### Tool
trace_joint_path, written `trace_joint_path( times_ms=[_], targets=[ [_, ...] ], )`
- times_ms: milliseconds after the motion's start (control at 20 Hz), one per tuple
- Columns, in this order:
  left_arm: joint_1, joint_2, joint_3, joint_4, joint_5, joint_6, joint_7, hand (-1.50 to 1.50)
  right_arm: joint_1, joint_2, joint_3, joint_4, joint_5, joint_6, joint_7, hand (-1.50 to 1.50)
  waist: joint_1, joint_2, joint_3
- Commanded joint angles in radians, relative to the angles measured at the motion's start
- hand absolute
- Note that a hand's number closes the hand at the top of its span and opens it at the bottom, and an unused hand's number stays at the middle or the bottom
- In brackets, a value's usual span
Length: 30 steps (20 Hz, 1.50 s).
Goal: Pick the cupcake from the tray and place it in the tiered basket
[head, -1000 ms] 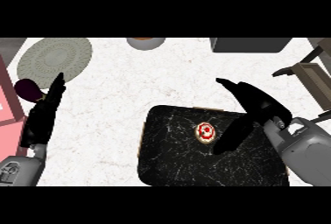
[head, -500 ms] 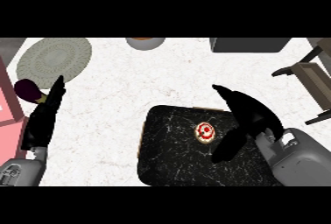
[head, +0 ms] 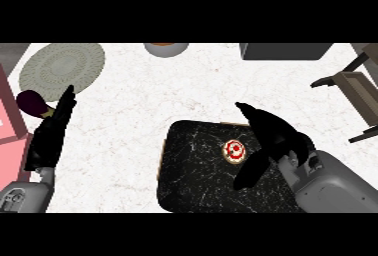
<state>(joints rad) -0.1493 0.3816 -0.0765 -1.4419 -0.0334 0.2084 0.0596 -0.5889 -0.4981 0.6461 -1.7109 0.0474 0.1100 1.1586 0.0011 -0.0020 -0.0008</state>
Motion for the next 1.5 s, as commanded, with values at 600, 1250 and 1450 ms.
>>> trace_joint_path(
  times_ms=[600,1250,1450],
  targets=[
    [0.001,-0.032,0.034,-0.019,-0.05,-0.015,0.025,0.0,0.042,0.136,-0.035,0.131,0.091,0.073,0.08,-1.5,0.002,0.001,0.0],
    [0.0,-0.026,0.088,-0.007,-0.026,-0.093,-0.002,0.0,0.06,0.274,-0.015,0.282,0.078,0.193,-0.041,1.5,0.006,0.002,0.0],
    [-0.024,-0.039,0.094,-0.001,-0.06,-0.06,0.014,0.0,0.059,0.222,0.053,0.318,0.215,0.191,-0.158,1.5,0.002,0.002,0.001]
  ],
)
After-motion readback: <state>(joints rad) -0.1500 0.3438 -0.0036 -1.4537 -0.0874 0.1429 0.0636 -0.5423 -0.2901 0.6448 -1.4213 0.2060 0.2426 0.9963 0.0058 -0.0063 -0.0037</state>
